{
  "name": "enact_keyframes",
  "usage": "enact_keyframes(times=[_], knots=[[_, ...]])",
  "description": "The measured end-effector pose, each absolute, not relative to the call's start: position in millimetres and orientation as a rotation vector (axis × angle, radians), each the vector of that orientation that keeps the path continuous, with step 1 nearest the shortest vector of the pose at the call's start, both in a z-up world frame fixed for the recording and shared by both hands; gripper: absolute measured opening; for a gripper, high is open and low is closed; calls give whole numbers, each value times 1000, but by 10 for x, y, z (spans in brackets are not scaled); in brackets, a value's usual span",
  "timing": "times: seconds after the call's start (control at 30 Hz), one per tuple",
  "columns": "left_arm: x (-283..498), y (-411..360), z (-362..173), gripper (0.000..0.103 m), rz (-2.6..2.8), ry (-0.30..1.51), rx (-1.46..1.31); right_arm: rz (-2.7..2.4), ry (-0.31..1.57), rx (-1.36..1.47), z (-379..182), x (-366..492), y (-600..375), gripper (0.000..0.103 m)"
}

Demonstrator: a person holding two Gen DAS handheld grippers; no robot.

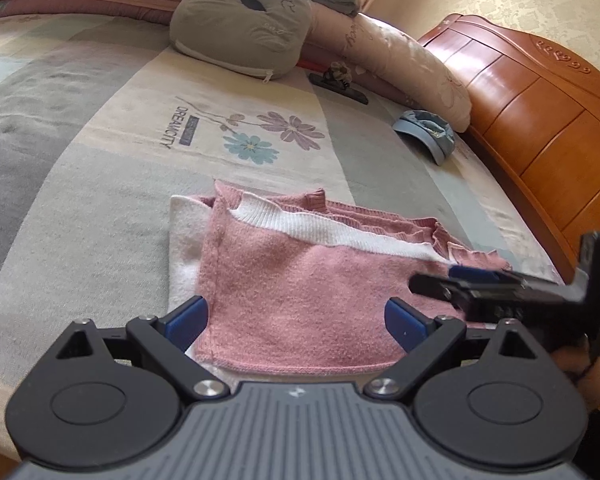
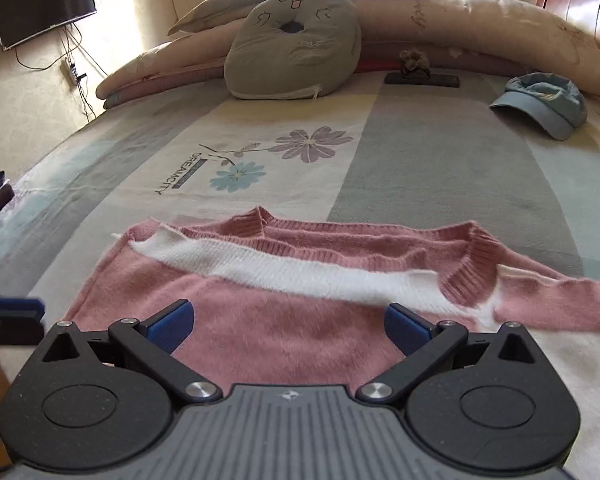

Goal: Fold clothes
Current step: 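Roll the left tool and move it to the sweater's side edge, then close the left tool on the sweater's side edge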

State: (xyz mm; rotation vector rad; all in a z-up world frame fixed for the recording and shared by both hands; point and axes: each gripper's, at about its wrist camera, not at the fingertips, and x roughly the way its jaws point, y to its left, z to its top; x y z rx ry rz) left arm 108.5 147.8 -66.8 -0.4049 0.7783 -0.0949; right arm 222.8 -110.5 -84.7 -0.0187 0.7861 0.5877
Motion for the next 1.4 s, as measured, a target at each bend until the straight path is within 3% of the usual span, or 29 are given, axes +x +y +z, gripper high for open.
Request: enact_keyframes(times=[0.37, 0.8, 1.4], knots=[[1217, 1664, -718, 95, -101, 779, -413, 593, 831, 28, -899, 1820, -1353, 103], [1525, 2220, -1106, 95, -163, 930, -644, 605, 854, 105, -967, 1857, -1426, 103], [1841, 2330, -1235, 95, -361, 968, -743, 601, 864, 65, -979, 1874, -1400, 103]])
